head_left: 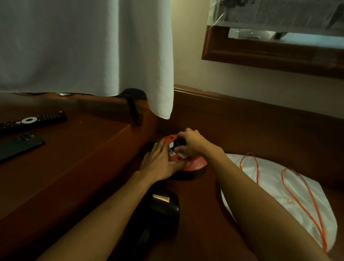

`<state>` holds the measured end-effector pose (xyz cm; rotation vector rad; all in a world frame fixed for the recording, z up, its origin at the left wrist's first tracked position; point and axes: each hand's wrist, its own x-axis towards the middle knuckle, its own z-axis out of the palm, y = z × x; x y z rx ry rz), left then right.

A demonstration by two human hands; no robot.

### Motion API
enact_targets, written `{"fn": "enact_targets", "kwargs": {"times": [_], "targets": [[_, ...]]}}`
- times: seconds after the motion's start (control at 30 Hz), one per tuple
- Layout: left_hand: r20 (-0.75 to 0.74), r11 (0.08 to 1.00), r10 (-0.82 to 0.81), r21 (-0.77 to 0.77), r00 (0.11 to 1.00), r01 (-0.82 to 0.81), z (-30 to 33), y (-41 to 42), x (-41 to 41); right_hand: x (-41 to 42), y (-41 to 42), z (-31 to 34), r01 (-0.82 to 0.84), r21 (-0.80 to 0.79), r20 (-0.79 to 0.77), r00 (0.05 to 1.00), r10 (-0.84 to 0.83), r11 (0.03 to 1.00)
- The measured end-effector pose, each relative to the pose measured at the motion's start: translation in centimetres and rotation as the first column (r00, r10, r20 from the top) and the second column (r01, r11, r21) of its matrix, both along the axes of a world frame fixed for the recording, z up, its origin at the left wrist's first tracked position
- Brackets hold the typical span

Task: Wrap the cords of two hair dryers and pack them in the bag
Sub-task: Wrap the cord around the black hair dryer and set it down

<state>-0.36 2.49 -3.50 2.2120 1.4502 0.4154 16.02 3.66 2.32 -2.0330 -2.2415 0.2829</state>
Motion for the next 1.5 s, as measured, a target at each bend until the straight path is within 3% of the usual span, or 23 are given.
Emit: {"fn": "enact_targets", "kwargs": {"times": [0.1,0.37,0.5,0.63,0.7,0.83,1.03,1.13,1.27,1.37,1.5], "targets": [[0.005,1.0,0.003,0.016,1.0,-0.003,-0.2,0.3,0.0,0.0,0.2,0.6,-0.069,0.023,0.076,0.995,0.067,0.997],[0.098,0.998,0.054,-0.027,0.994,-0.052,0.7,0.0,-0.3,1.1,-2.0,2.1,-0.06,0.09,-0.131,0.989,0.072,0.994],[0.007,0.996,0.081,-0.041,0.997,-0.081,1.6,-0.9,-0.2,2.0,-5.9,0.7,0.103,0.182,-0.267,0.962,-0.052,0.978],[-0.243,0.986,-0.086,-0.158,0.966,0.048,4.0,-2.0,-0.7,3.1,-10.4,-1.8,0.228,0.188,-0.339,0.928,-0.154,0.955],[-0.251,0.977,-0.134,-0.193,0.959,0.086,5.2,-3.2,-2.0,3.3,-12.1,-2.6,0.261,0.145,-0.39,0.902,-0.187,0.954],[-0.074,0.991,-0.077,-0.112,0.994,0.069,7.1,-8.6,-5.0,3.5,-14.2,-3.9,0.29,0.066,-0.389,0.889,-0.243,0.955],[0.025,1.0,0.009,-0.016,1.0,-0.009,6.3,-18.0,-7.7,4.1,-14.8,-7.2,0.349,0.008,-0.402,0.859,-0.316,0.937],[0.048,0.988,0.113,0.104,0.992,-0.118,4.3,-22.1,-8.6,2.3,-18.2,-5.6,0.391,0.085,-0.391,0.859,-0.33,0.917],[0.012,0.97,0.213,0.113,0.977,-0.213,1.3,-24.1,-9.3,0.2,-23.2,-4.2,0.445,0.17,-0.46,0.825,-0.329,0.879],[-0.054,0.961,0.246,0.143,0.968,-0.236,-0.5,-24.5,-9.6,-1.0,-26.9,-5.2,0.414,0.149,-0.573,0.776,-0.263,0.898],[0.005,0.954,0.228,0.2,0.974,-0.224,-1.9,-25.0,-10.0,-1.4,-32.0,-7.0,0.402,0.116,-0.65,0.723,-0.236,0.908]]}}
